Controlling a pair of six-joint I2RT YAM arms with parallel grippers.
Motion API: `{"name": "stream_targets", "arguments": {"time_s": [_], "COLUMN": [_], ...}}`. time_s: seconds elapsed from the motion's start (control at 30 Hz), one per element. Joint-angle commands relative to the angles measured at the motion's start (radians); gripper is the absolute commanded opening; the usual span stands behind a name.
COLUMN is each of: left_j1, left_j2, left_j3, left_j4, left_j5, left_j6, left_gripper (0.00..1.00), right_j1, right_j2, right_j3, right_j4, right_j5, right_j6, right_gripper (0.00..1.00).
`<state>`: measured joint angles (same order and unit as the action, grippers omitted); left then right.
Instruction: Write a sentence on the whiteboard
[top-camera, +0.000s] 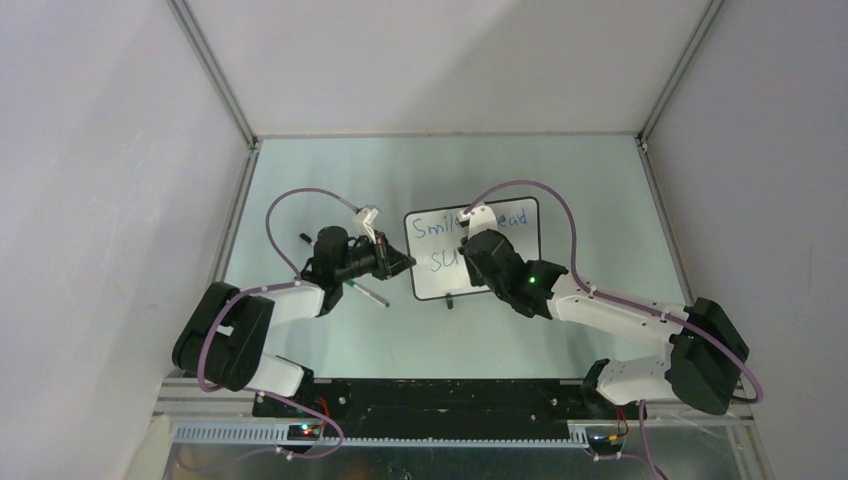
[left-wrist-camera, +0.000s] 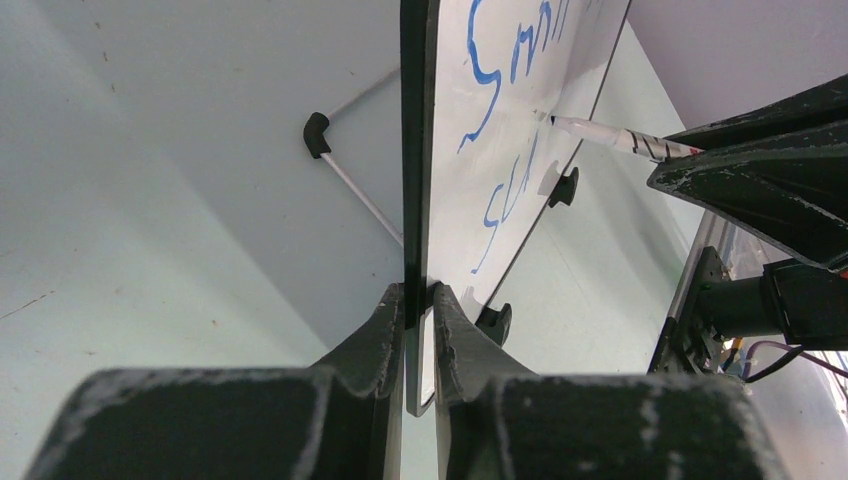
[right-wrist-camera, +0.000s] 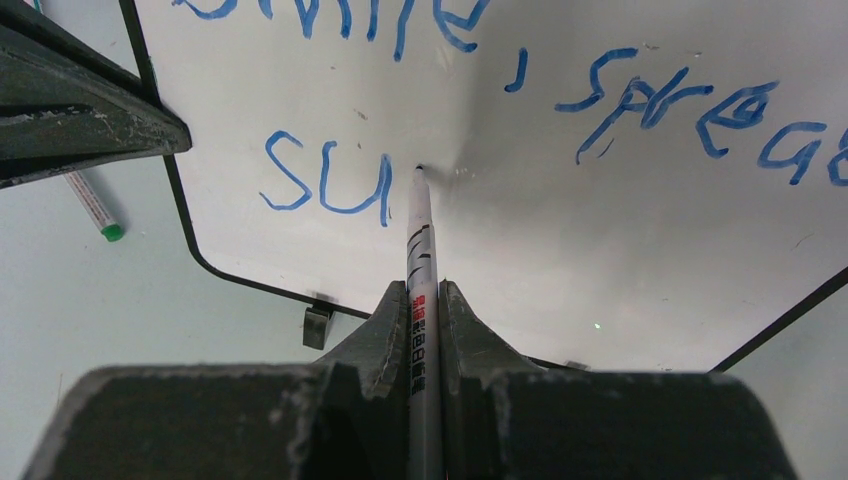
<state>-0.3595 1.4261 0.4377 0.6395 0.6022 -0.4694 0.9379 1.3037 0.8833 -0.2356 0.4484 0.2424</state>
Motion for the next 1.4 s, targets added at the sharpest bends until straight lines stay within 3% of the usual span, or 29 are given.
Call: {"name": "stream_targets", "arguments": {"time_s": [0.0,1.37], "left_j1": [-0.010,-0.019], "left_j2": [-0.017,-0.027], "left_j3": [0.015,0.021], "left_j4": [-0.047,-0.073], "left_j5": [-0.029,-0.046], "left_j6": [0.041,0.058], "left_gripper": [0.06,0.06], "right_j1": [-0.012,0.015], "right_j2": [0.015,0.023], "right_j3": [0.057,0.038], "right_j4": [0.008,-0.083], "right_j5": [0.025,0.006], "right_j6": [0.004,0.057], "right_gripper": [0.00,0.00]}}
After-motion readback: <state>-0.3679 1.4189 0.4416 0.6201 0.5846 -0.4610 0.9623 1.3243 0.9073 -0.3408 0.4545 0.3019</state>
